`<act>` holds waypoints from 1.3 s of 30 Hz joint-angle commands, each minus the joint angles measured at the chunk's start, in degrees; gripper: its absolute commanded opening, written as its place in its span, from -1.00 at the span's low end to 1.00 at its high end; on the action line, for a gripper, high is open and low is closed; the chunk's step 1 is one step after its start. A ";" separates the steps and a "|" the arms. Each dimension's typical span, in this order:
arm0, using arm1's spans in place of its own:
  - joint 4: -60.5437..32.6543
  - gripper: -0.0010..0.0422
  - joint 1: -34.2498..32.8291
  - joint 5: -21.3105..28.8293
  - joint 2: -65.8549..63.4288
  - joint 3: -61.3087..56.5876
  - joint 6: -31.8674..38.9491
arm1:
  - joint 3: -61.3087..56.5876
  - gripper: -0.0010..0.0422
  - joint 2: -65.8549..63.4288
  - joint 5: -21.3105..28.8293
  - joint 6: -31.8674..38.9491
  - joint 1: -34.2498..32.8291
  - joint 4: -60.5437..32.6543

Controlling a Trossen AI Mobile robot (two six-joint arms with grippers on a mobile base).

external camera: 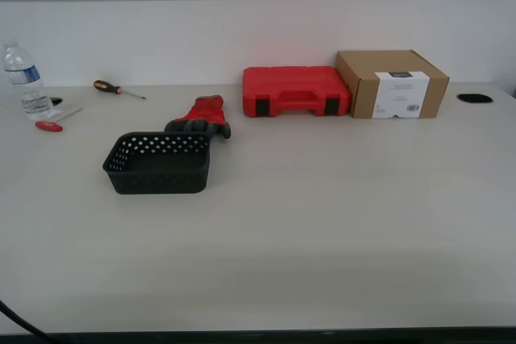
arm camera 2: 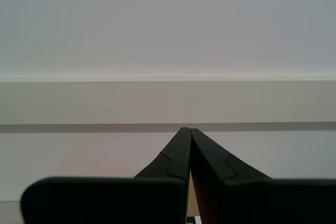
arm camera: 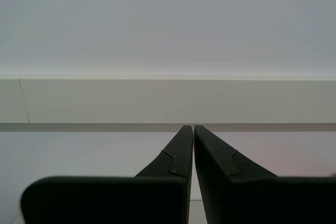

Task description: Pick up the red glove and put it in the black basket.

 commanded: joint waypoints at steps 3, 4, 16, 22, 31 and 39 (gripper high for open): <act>0.13 -0.95 0.02 -0.09 -0.02 0.04 0.15 | 0.02 -0.96 -0.02 0.02 -0.07 -0.02 0.22; 0.13 -0.95 0.04 -0.09 -0.02 0.04 0.15 | 0.02 -0.96 -0.02 0.02 -0.04 -0.02 0.22; 0.11 -0.95 0.04 -0.09 -0.02 0.04 0.15 | 7.78 -0.96 1.84 -0.70 -3.98 -0.04 -8.15; 0.13 -0.95 0.04 -0.11 -0.02 0.04 0.15 | 24.83 -0.96 18.62 8.02 3.76 -0.11 -32.94; 0.07 -0.95 0.04 -0.11 -0.02 0.04 0.15 | 47.82 -0.96 41.27 13.84 3.80 -0.57 -49.22; -0.02 -0.95 0.04 -0.11 -0.02 0.04 0.15 | 56.94 -0.96 55.28 14.29 4.42 -1.01 -59.56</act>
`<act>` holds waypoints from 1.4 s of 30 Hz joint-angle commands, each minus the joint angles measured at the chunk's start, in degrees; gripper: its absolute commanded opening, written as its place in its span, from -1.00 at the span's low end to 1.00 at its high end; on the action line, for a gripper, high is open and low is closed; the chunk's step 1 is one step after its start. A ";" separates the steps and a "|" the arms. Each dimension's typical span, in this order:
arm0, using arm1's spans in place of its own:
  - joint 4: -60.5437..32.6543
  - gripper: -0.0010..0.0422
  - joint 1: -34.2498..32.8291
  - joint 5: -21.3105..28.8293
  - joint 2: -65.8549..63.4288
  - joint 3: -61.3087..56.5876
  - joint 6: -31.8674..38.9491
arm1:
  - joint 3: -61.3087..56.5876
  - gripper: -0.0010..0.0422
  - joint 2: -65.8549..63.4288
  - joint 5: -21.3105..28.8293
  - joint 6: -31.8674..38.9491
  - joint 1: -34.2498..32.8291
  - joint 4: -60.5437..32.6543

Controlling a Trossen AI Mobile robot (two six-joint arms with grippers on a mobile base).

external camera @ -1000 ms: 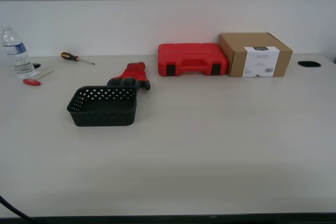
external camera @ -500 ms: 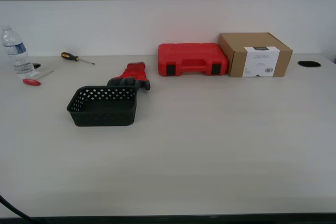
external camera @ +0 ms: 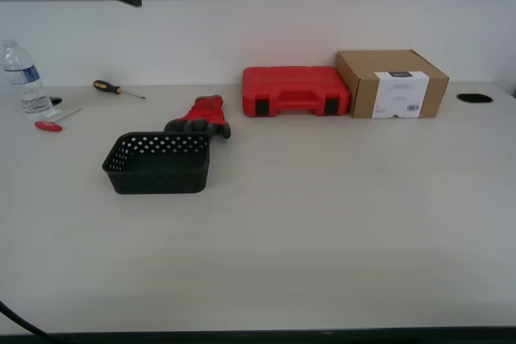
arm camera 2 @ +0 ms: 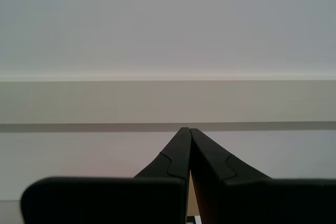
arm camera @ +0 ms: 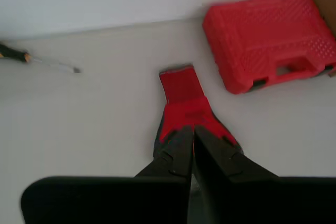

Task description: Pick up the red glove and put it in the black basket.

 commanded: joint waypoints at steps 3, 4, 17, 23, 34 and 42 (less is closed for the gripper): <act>0.09 -0.95 0.00 -0.02 0.00 0.04 0.15 | 0.61 -0.96 6.97 3.34 0.15 -0.63 -4.00; 0.11 -0.95 -0.02 -0.02 0.00 0.04 0.15 | 0.61 -0.96 8.22 4.07 0.20 -0.74 -4.74; 0.07 -0.95 0.00 -0.02 0.00 0.04 0.15 | 2.47 -0.95 19.47 4.87 0.79 -4.04 -3.45; 0.09 -0.95 0.00 -0.02 0.00 0.04 0.15 | 6.29 -0.72 20.37 4.46 0.44 -5.81 -4.04; 0.09 -0.95 -0.02 -0.02 0.00 0.04 0.15 | 11.34 -0.01 20.37 3.21 -4.42 -9.99 -5.03; 0.09 -0.95 -0.02 -0.02 0.00 0.04 0.15 | 11.34 -0.20 20.37 -2.05 -3.23 -11.74 -5.18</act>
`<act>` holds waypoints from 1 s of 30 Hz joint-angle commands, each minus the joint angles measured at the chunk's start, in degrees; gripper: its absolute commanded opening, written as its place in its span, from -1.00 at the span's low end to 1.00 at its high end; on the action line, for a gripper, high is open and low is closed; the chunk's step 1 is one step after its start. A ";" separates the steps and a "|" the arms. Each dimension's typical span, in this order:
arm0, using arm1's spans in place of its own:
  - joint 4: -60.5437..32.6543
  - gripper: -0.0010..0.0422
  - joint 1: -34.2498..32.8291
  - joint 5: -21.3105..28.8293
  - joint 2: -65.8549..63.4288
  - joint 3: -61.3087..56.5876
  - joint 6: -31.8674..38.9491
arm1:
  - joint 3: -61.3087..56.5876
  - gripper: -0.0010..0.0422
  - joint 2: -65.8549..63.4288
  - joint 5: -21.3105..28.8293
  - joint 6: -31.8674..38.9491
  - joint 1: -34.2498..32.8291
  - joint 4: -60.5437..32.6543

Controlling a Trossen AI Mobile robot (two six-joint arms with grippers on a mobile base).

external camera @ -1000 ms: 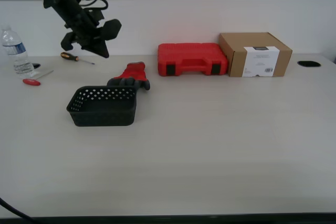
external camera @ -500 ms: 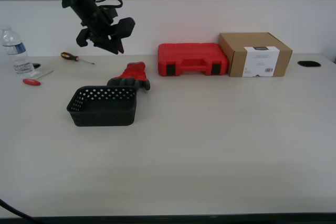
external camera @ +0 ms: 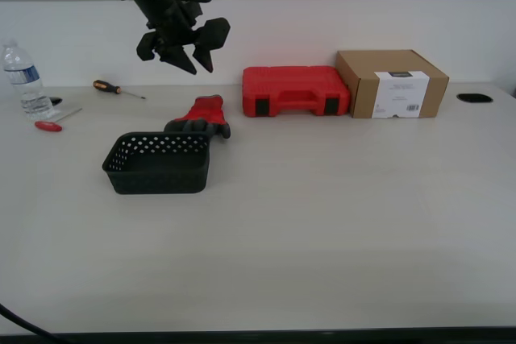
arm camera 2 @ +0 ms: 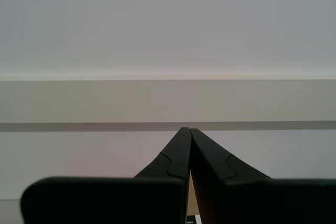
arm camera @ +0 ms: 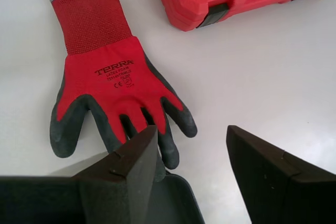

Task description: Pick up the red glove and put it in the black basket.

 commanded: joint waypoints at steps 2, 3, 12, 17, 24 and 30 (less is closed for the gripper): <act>0.20 -0.95 -0.04 0.02 0.00 0.04 0.15 | -0.09 -0.19 0.00 -4.26 0.42 -0.20 -0.68; 0.20 -0.95 -0.04 0.02 0.00 0.04 0.15 | -0.24 -0.16 0.00 -4.24 0.44 -0.20 -1.01; -0.07 -0.95 -0.02 0.02 0.00 0.04 0.15 | 5.46 0.15 12.57 -6.49 0.52 -0.52 -10.21; -0.39 -0.95 -0.02 0.02 0.00 0.04 0.15 | 13.99 0.02 15.89 -5.75 -0.72 -0.72 -10.43; -1.29 -0.95 -0.02 0.02 0.00 0.04 0.15 | 29.38 -0.08 23.93 -6.14 -0.39 -0.90 -21.40; -1.38 -0.95 -0.02 0.02 0.00 0.04 0.15 | 33.57 0.18 29.70 -6.84 -0.17 -1.01 -26.43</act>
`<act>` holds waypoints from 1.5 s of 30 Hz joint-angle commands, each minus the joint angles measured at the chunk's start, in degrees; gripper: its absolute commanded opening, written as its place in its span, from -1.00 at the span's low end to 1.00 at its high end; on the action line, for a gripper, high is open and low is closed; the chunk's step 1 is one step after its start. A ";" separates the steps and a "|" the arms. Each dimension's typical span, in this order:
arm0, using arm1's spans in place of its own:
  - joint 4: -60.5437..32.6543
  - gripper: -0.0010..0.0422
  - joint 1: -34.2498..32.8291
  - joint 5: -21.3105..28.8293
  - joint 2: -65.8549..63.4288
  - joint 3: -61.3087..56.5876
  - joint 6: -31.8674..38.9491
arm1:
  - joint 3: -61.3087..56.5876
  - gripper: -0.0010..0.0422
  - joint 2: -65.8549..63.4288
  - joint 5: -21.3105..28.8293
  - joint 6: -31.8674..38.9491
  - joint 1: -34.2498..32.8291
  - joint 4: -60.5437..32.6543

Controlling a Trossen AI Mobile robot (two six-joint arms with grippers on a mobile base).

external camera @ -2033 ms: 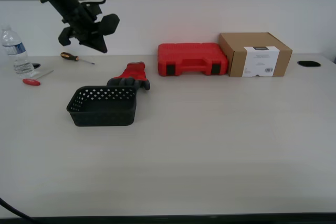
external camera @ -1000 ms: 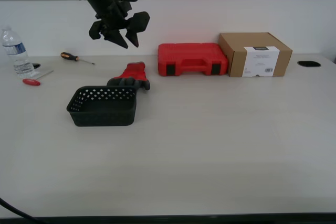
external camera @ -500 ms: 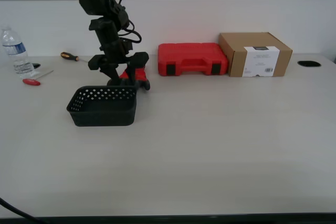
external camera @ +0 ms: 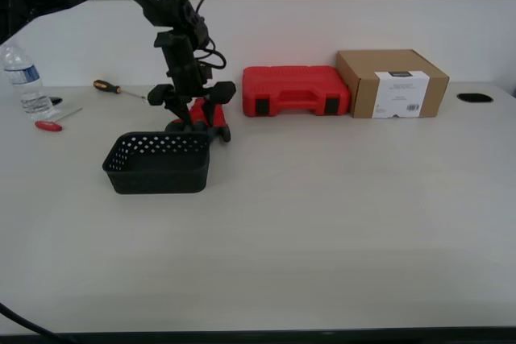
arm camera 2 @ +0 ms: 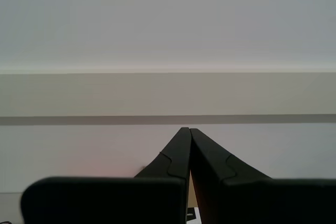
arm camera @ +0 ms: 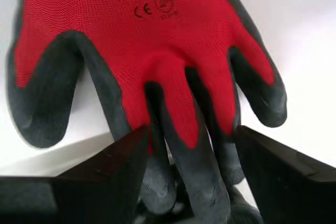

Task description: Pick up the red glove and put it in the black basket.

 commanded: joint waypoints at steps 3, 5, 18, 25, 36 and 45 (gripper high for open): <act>0.22 -0.95 0.04 0.02 0.00 0.04 0.15 | 0.02 0.27 0.98 -2.19 0.13 -0.15 -0.42; 0.17 -0.95 0.04 0.02 0.00 0.04 0.15 | -0.02 0.21 0.98 -2.93 0.11 -0.15 0.39; 0.17 -0.95 0.04 0.02 0.00 0.04 0.15 | -0.26 -0.98 0.94 -2.67 2.73 -0.17 0.96; 0.20 -0.95 0.04 0.02 0.00 0.04 0.15 | 3.41 -0.96 -1.90 0.52 2.99 -0.83 -0.22; 0.20 -0.95 0.02 0.02 0.00 0.04 0.13 | 3.76 -0.96 -15.08 -2.86 5.18 -1.16 -2.16; -1.11 -0.95 0.04 0.00 -0.02 0.07 0.15 | 3.67 -0.96 -23.17 -11.10 8.52 -1.09 -16.09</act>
